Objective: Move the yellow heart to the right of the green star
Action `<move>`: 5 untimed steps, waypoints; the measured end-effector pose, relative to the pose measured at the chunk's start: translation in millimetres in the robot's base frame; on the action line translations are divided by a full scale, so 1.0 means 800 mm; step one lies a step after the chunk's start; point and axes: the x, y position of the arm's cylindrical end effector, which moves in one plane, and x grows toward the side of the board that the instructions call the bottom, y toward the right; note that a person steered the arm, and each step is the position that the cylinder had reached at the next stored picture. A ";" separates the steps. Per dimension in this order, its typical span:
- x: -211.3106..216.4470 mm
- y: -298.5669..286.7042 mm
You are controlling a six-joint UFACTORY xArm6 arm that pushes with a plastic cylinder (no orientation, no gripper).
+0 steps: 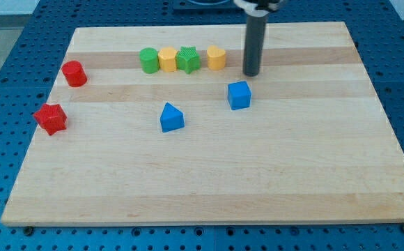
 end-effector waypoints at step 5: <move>-0.026 -0.067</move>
